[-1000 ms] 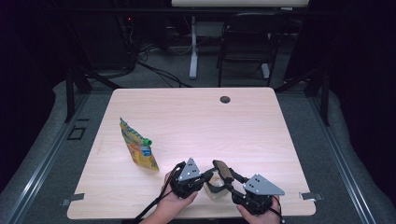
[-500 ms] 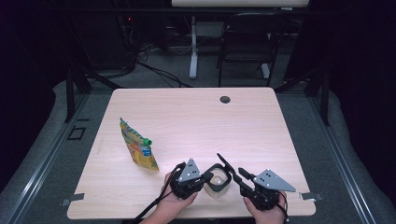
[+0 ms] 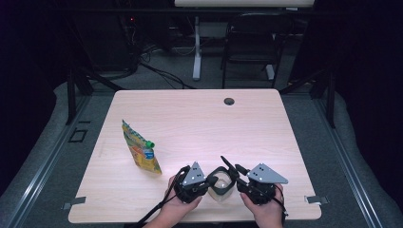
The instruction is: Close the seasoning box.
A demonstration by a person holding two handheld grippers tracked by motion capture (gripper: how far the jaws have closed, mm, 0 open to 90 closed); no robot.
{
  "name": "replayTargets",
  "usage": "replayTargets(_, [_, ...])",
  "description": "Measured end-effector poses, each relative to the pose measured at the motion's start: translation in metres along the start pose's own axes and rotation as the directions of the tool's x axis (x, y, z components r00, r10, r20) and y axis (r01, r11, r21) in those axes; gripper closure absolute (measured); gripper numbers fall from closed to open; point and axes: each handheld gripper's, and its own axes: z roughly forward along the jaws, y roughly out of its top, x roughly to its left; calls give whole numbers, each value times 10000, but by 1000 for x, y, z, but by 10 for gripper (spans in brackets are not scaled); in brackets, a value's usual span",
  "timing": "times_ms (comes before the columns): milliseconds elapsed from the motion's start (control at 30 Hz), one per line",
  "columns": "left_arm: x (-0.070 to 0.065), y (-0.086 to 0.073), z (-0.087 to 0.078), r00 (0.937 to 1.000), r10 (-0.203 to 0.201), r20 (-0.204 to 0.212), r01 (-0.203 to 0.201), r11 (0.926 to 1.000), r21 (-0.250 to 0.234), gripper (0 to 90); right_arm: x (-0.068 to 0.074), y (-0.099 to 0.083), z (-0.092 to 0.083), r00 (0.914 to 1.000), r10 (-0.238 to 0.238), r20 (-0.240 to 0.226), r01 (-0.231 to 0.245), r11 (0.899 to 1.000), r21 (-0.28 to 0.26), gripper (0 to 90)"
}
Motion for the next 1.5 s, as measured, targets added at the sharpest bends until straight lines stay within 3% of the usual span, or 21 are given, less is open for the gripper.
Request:
replayTargets(233, [0, 0, -1, 10000, 55, 41, -55, 10000, 49, 900, -16, 0, 0, 9954, 914, -293, -919, 9956, -152, 789])
replayTargets(400, [-1, -1, -1, 10000, 67, 49, -67, 10000, -8, 900, -26, -2, 2, 9836, 1701, -599, -1719, 9848, -249, 835])
replayTargets(633, [-1, -1, -1, 9999, 91, 69, -91, 10000, 3, 900, -33, -3, 3, 9773, 2010, -667, -2027, 9791, -188, 854])
replayTargets(733, [-1, -1, -1, 9999, 126, 87, -126, 9999, -7, 900, -37, -3, 4, 9692, 2318, -826, -2336, 9722, -127, 853])
replayTargets(900, [-1, -2, -2, 9999, 47, 94, -47, 10000, -24, 900, -36, -2, 5, 9760, 2030, -783, -2047, 9787, -132, 853])
replayTargets(1200, [2, -6, -7, 9998, -203, 12, 203, 9998, 38, 889, -32, 4, 16, 9766, 1819, -1148, -1833, 9831, -19, 853])
replayTargets(1500, [11, -14, -16, 9976, -678, -137, 677, 9977, -49, 889, -28, 17, 42, 9699, 1621, -1814, -1621, 9867, 152, 823])
